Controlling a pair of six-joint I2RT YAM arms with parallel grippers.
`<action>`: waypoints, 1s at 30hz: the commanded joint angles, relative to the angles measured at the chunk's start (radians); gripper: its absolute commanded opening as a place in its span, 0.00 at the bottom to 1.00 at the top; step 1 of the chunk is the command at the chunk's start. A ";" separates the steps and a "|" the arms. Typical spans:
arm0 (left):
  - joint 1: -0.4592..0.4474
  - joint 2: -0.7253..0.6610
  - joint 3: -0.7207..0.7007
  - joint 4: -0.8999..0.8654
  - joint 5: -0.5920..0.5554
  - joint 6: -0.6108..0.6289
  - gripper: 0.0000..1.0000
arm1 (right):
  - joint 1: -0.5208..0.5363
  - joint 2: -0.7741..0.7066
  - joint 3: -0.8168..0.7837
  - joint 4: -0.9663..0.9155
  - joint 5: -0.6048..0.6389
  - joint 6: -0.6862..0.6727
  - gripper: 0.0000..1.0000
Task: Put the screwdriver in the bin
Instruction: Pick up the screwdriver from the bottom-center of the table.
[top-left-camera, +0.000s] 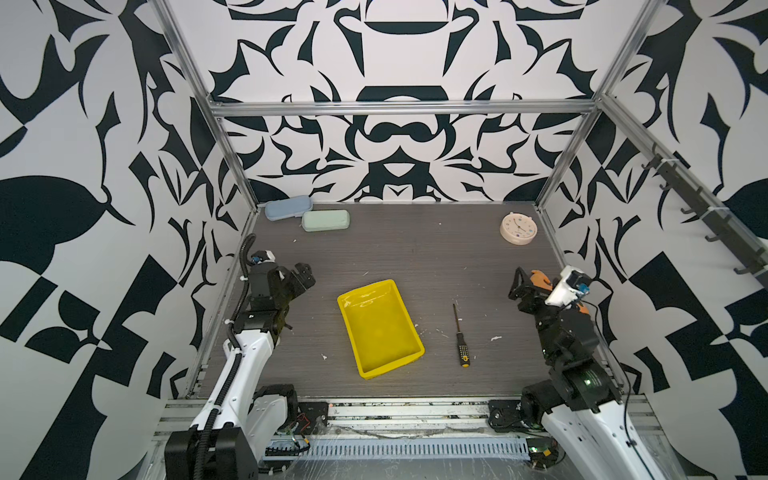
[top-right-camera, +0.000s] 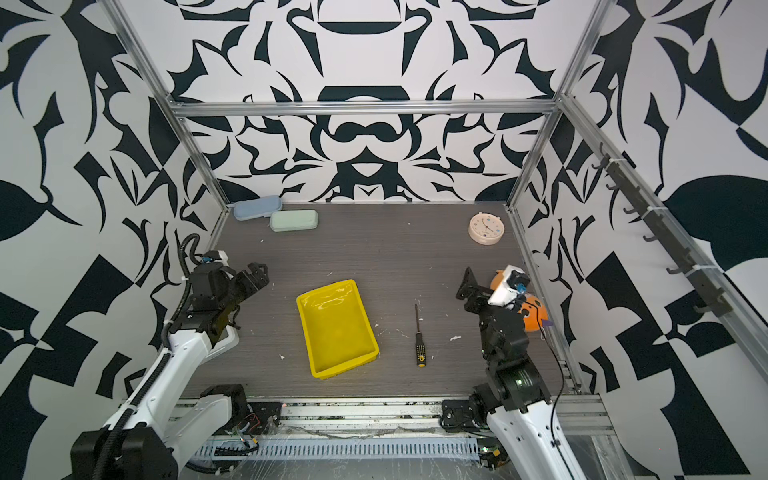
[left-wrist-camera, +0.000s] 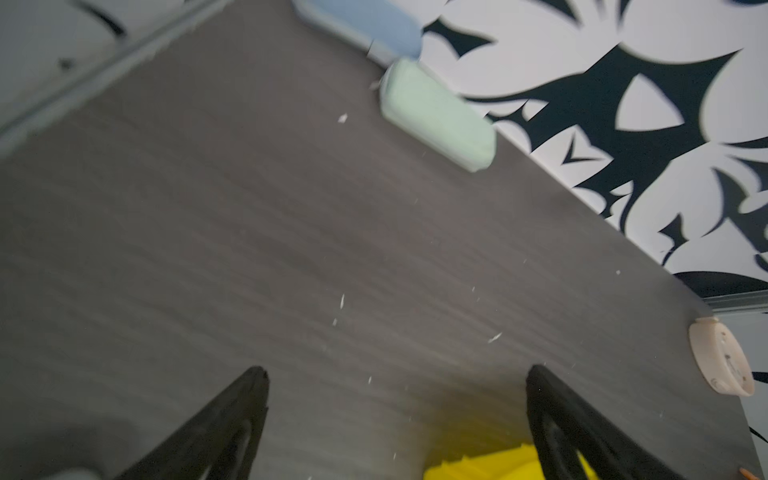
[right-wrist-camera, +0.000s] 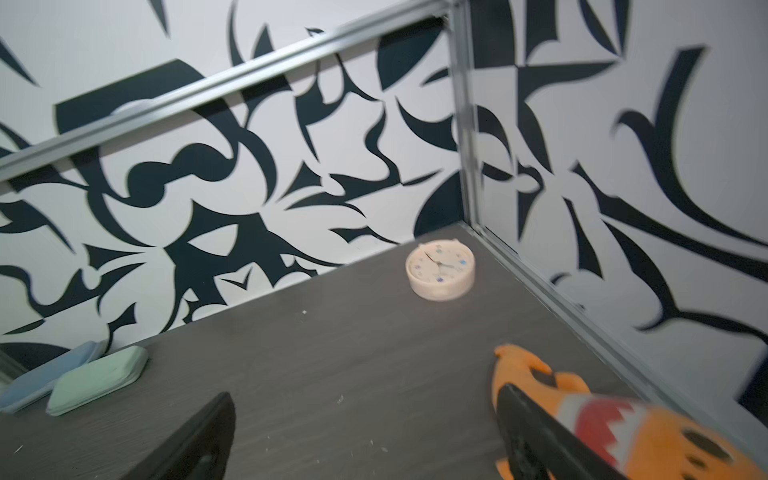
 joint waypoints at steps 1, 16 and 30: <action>0.009 -0.074 0.020 -0.231 -0.038 -0.110 0.99 | 0.000 -0.022 -0.042 -0.178 0.092 0.147 1.00; 0.011 -0.231 -0.216 -0.144 -0.304 -0.288 0.99 | 0.002 0.629 0.200 -0.267 0.053 0.200 1.00; 0.010 -0.293 -0.243 -0.147 -0.286 -0.292 1.00 | 0.306 0.740 0.209 -0.347 -0.227 0.399 1.00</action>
